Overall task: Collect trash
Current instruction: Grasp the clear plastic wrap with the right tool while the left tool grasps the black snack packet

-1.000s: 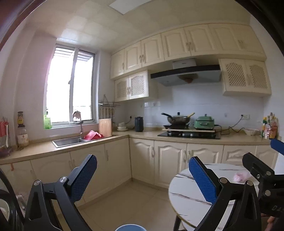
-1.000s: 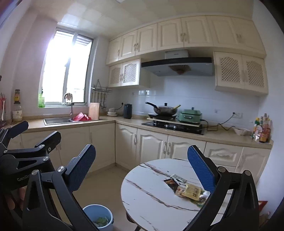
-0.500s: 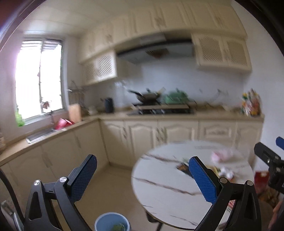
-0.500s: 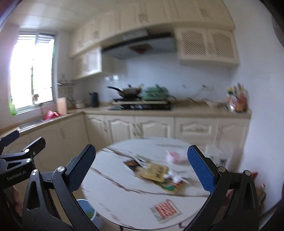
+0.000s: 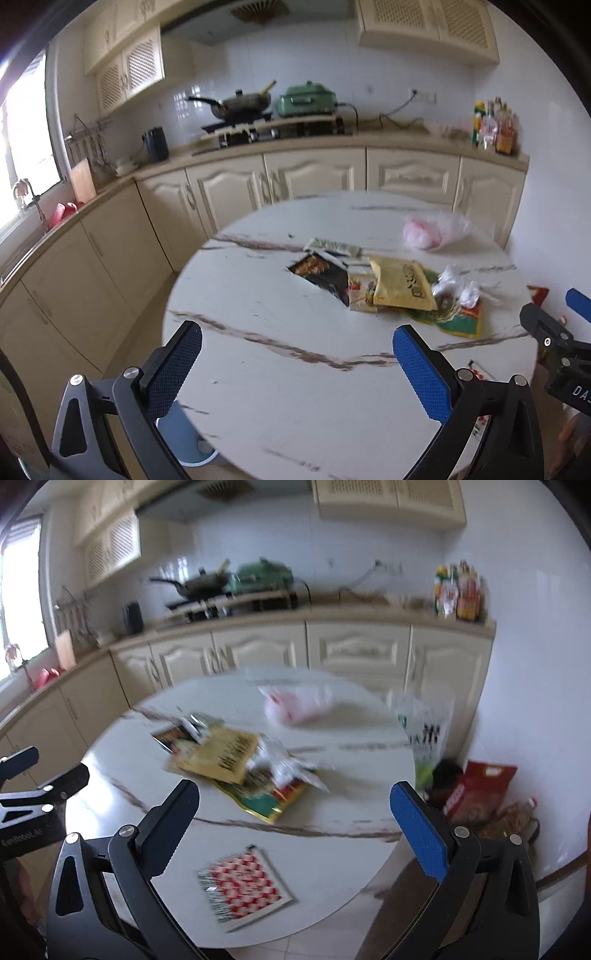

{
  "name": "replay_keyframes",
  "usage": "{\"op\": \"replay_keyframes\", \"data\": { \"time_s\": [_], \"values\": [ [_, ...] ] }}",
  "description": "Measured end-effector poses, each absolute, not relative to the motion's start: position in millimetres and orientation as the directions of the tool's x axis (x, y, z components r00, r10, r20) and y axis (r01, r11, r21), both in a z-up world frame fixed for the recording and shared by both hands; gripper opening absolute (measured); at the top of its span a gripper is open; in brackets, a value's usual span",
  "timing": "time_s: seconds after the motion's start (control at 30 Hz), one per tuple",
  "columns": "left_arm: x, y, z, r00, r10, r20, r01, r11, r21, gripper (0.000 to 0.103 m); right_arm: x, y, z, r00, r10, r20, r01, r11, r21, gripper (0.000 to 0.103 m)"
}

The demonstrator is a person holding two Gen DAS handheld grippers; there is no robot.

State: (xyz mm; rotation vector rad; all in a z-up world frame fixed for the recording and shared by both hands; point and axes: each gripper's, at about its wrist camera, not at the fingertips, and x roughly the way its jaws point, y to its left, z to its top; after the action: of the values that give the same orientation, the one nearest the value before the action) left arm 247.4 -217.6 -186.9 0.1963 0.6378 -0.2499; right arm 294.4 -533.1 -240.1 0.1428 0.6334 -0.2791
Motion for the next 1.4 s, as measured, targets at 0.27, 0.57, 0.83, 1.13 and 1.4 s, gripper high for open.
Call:
{"op": "replay_keyframes", "data": {
  "time_s": [0.27,0.57,0.83,1.13,1.4],
  "values": [
    [335.1,-247.0,-192.9,0.729,-0.181,-0.661,0.309,0.948,0.081,0.102,330.9,-563.5,-276.6,0.693,-0.196,-0.694,0.301,0.953,0.032,0.103],
    [385.9,-244.2,-206.3,0.718,-0.162,-0.676,0.298,0.95,0.089,0.102,407.9,-572.8,-292.9,0.642,-0.095,-0.761,0.165,0.986,0.016,0.102],
    [430.5,-245.6,-212.4,0.666,-0.211,-0.715,0.317,0.948,0.016,0.102,421.3,-577.7,-303.1,0.627,-0.011,-0.779,0.1,0.993,0.067,0.047],
    [490.7,-267.7,-227.1,0.579,-0.212,-0.788,0.31,0.95,-0.028,0.102,422.9,-595.2,-288.4,0.675,-0.024,-0.738,0.14,0.985,0.096,0.029],
    [533.7,-277.3,-250.8,0.497,-0.212,-0.842,0.237,0.966,-0.103,0.102,430.5,-583.3,-284.4,0.686,-0.005,-0.727,0.105,0.99,0.093,0.029]
  ]
}}
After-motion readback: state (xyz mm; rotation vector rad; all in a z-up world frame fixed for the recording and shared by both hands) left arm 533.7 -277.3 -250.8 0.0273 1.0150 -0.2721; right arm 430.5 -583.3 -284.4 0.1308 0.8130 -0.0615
